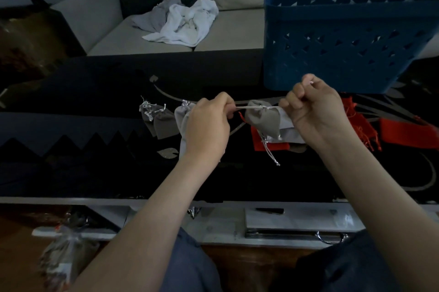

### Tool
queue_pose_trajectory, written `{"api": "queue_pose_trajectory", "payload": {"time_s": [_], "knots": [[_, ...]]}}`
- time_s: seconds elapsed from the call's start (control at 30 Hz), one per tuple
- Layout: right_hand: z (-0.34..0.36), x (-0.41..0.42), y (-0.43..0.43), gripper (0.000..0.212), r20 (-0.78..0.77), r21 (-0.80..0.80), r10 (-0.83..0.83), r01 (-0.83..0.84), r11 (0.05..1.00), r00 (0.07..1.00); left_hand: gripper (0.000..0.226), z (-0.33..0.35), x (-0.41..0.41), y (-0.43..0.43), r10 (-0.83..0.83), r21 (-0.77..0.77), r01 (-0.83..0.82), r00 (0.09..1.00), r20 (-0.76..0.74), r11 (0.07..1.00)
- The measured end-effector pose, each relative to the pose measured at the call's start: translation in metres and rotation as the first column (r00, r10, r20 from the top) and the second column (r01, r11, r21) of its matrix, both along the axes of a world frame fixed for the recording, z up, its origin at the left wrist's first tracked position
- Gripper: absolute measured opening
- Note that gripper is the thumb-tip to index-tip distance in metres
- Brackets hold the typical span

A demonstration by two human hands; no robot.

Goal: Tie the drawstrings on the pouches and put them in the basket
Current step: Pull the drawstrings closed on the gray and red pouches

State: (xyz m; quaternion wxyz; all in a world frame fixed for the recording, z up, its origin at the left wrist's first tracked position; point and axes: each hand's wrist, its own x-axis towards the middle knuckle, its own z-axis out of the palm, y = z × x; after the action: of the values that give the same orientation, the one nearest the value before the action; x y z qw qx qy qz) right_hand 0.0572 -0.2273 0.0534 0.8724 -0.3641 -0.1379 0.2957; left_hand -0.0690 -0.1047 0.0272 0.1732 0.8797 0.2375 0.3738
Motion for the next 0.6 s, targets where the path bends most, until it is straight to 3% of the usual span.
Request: {"api": "queue_pose_trajectory", "payload": {"time_s": [0.1,0.2,0.27,0.37,0.47,0.6], "knots": [[0.004,0.006,-0.004,0.029,0.067,-0.040,0.003,0.000,0.999,0.998,0.016,0.006,0.002,0.002,0.021,-0.012,-0.022,0.998,-0.061,1.000],[0.005,0.008,-0.009,0.022,0.233,-0.127,-0.003,0.033,0.991,0.973,0.018,0.007,0.003,0.003,0.022,-0.034,-0.026,0.995,-0.096,0.999],[0.002,0.005,-0.011,0.016,0.444,-0.266,0.059,0.069,0.962,0.894,0.020,0.008,0.001,0.005,0.001,-0.111,-0.013,0.993,-0.115,0.994],[-0.002,-0.002,-0.010,0.012,0.678,-0.479,0.250,0.157,0.864,0.692,0.022,0.010,-0.005,0.006,-0.075,-0.274,0.043,0.991,-0.109,0.961],[-0.005,-0.008,-0.007,0.015,0.729,-0.563,0.395,0.161,0.811,0.559,0.022,0.012,-0.008,0.003,-0.124,-0.361,0.102,0.991,-0.039,0.927],[-0.007,-0.015,0.002,0.012,0.744,-0.600,0.437,0.216,0.771,0.506,0.016,0.018,-0.009,-0.006,-0.230,-0.335,0.252,0.967,0.105,0.908]]}}
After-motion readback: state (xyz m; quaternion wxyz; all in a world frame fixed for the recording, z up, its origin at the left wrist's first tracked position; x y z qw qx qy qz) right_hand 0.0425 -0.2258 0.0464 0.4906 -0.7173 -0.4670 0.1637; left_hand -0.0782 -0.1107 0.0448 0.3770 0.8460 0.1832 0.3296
